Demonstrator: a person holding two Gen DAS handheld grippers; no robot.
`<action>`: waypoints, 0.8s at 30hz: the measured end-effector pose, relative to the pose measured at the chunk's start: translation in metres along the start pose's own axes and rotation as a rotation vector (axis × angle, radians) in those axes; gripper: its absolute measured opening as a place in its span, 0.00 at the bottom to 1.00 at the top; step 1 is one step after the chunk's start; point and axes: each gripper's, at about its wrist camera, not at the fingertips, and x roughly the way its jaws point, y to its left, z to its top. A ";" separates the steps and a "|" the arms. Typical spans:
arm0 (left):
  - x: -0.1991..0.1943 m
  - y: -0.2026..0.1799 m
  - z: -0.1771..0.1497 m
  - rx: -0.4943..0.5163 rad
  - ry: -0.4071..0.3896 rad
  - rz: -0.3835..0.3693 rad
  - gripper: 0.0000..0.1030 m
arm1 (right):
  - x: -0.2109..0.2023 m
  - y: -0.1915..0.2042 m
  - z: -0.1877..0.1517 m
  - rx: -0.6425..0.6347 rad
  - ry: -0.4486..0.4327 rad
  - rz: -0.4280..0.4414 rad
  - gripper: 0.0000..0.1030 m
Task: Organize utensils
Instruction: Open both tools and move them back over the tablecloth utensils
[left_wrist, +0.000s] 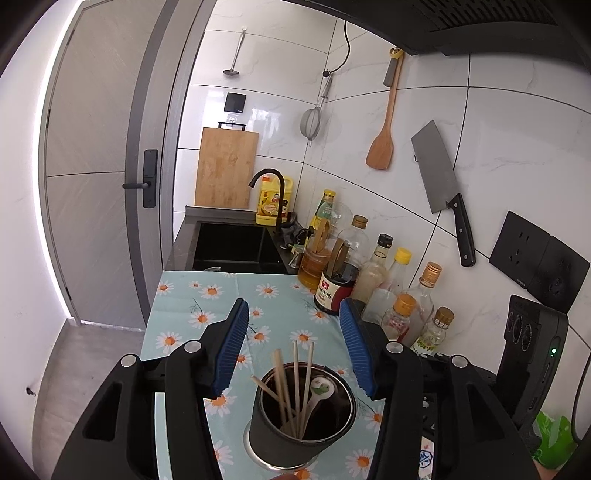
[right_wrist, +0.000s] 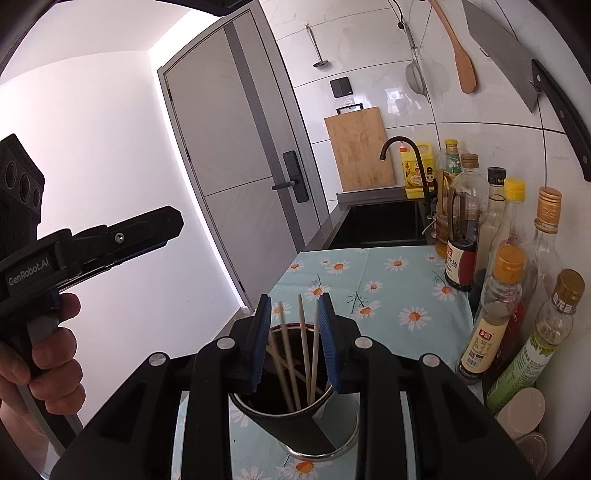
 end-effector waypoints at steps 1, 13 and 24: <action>-0.002 0.000 0.000 0.001 -0.002 0.000 0.47 | -0.002 0.001 -0.001 -0.001 0.000 0.002 0.27; -0.035 0.008 -0.030 0.056 0.014 0.000 0.30 | -0.012 0.012 -0.035 0.027 0.119 0.088 0.27; -0.045 0.026 -0.085 0.060 0.104 0.027 0.30 | -0.008 0.031 -0.084 0.024 0.339 0.050 0.33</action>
